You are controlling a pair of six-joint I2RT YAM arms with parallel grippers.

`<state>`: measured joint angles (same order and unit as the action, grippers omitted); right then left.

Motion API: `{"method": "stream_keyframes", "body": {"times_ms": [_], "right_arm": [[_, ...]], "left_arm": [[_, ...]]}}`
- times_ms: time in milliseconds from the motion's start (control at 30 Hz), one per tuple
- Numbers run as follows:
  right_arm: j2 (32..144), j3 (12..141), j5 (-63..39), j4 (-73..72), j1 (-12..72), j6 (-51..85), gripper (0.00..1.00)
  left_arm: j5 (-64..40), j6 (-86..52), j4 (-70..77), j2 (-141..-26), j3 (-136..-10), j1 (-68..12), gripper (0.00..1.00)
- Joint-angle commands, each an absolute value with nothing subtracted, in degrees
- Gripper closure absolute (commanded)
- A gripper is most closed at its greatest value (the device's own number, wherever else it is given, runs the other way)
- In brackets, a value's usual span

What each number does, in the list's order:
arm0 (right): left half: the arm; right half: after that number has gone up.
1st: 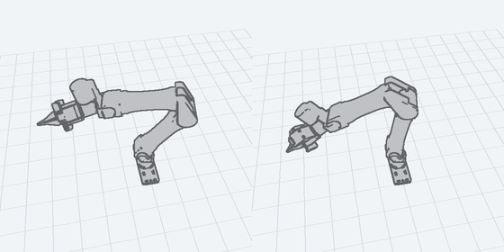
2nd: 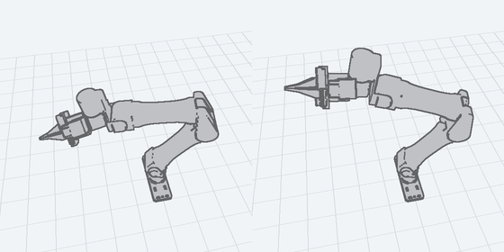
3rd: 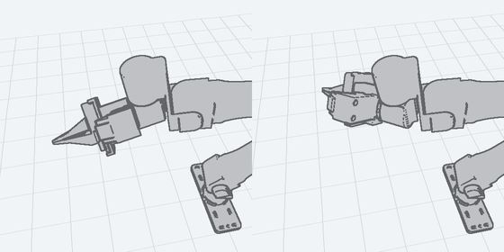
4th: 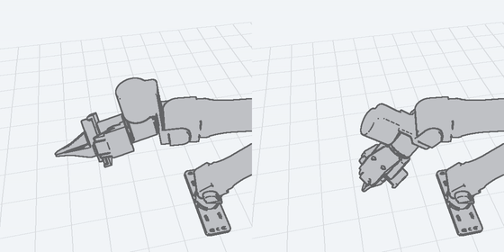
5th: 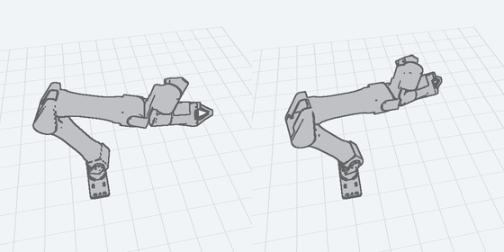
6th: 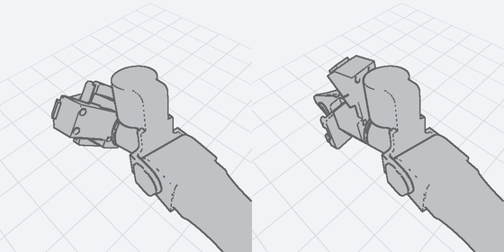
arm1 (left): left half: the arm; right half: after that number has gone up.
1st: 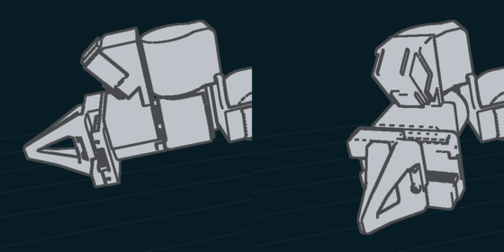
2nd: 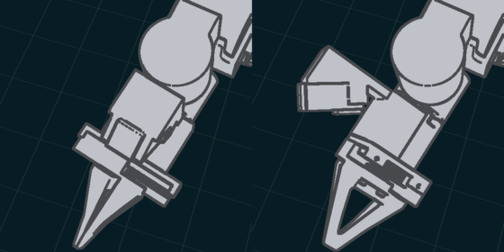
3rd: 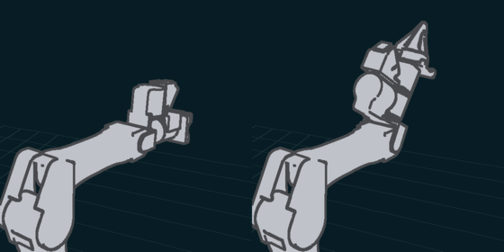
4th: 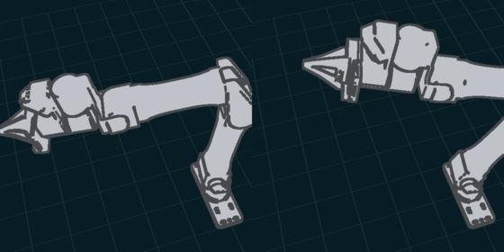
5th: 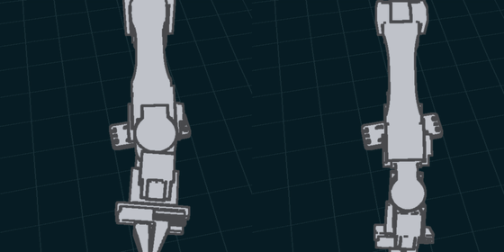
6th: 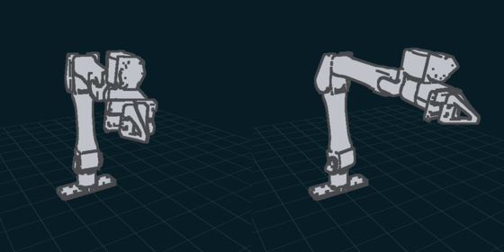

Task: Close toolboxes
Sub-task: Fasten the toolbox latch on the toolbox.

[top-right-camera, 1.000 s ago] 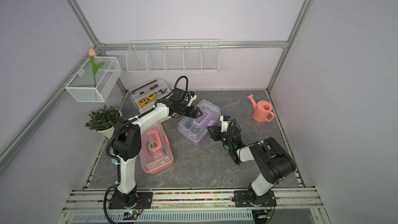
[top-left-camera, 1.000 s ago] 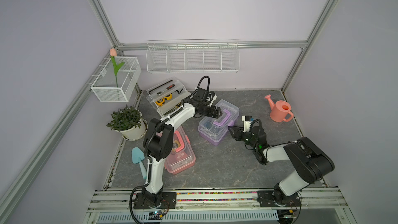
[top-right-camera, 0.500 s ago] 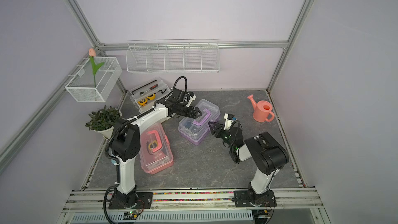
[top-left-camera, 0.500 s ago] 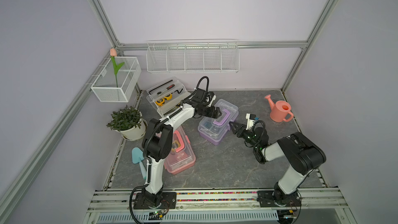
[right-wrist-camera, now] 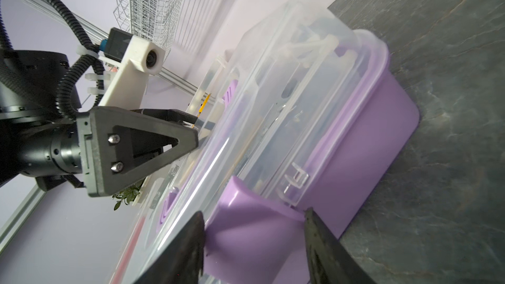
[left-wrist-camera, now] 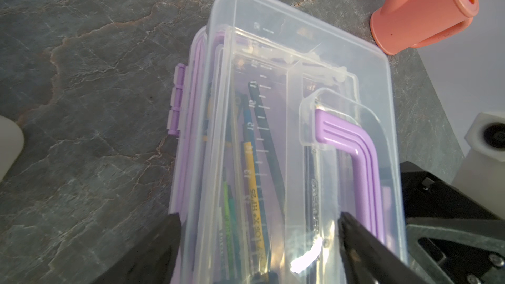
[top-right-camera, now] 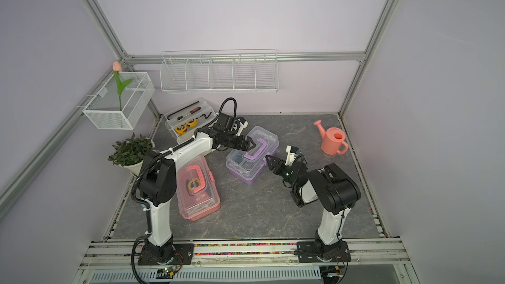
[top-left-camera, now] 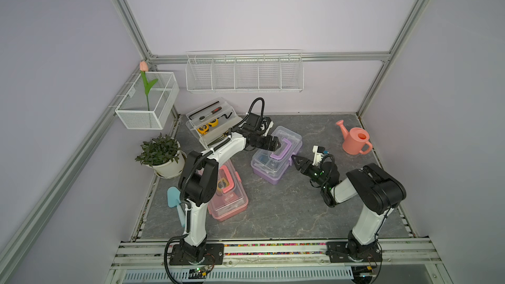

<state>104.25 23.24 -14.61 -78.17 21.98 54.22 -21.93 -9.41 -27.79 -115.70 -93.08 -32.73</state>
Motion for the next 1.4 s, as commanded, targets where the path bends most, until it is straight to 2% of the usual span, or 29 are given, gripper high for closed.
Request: {"method": "stream_keyframes", "body": {"times_ms": [0,300,467,667,1133,1367], "right_arm": [[104.3,23.9,-16.1,-73.0,22.4,58.2,0.40],[106.1,22.6,-16.0,-73.9,22.5,62.1,0.44],[104.6,22.6,-16.3,-71.3,22.7,62.0,0.38],[101.1,23.2,-16.1,-65.1,23.1,61.0,0.37],[106.4,24.3,-16.4,-70.1,23.1,64.5,0.45],[106.2,24.5,-16.7,-70.3,23.0,64.9,0.47]], "left_arm": [[-24.5,-10.4,-33.7,-115.3,-90.8,-33.7,0.11],[-24.9,-11.0,-32.8,-114.9,-89.7,-33.7,0.11],[-24.7,-10.9,-33.0,-114.6,-90.1,-33.8,0.11],[-24.7,-10.9,-33.0,-114.8,-90.5,-33.7,0.11],[-24.4,-10.5,-33.4,-114.7,-90.0,-33.7,0.11],[-24.5,-10.4,-34.0,-115.4,-89.5,-33.7,0.11]]}}
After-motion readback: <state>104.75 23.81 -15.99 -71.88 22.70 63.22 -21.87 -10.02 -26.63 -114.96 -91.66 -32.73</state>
